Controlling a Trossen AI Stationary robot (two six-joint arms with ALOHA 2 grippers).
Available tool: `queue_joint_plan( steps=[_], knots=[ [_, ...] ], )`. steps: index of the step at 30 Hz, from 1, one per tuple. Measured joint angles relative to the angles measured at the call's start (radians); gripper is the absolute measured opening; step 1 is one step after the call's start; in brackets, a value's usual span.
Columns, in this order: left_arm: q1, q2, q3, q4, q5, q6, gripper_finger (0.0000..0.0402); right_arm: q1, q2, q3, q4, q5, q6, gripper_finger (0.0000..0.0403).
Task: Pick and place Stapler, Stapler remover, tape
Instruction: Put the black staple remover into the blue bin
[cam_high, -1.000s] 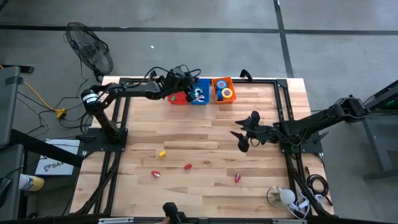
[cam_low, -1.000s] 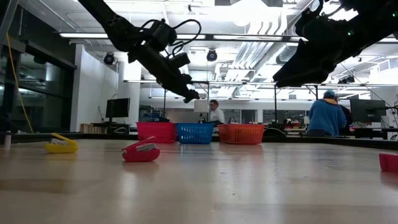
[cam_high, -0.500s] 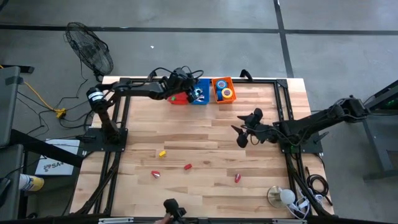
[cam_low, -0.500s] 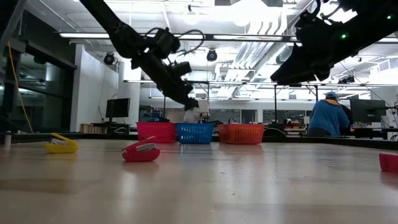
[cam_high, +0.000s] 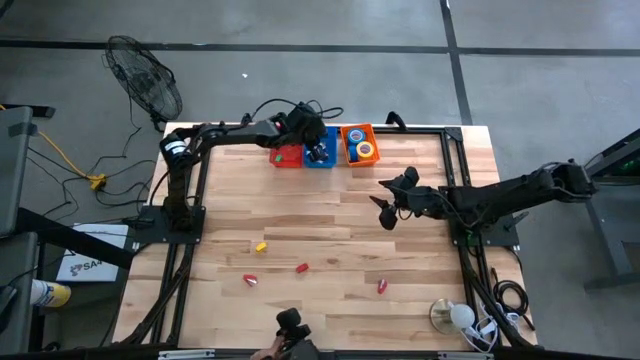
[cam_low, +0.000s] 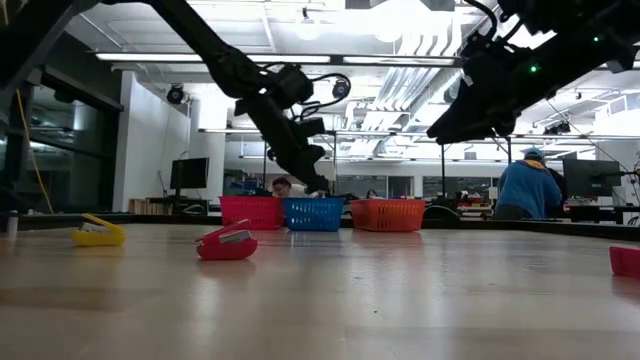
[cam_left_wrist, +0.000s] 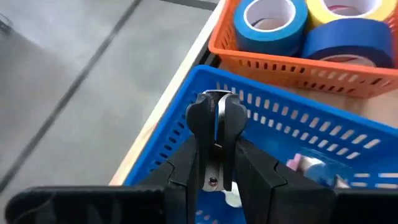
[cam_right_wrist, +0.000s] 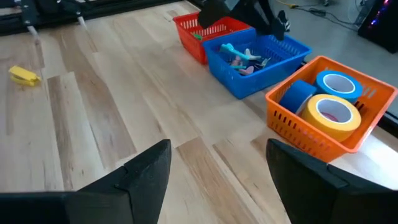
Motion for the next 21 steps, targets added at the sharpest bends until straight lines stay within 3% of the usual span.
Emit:
queue_joint_plan(
  steps=[21],
  knots=[
    [0.006,0.008,0.034,-0.138,0.057,-0.048,0.0088,-0.037,0.0,0.0,0.024,-0.086,-0.046,0.0254]
  ],
)
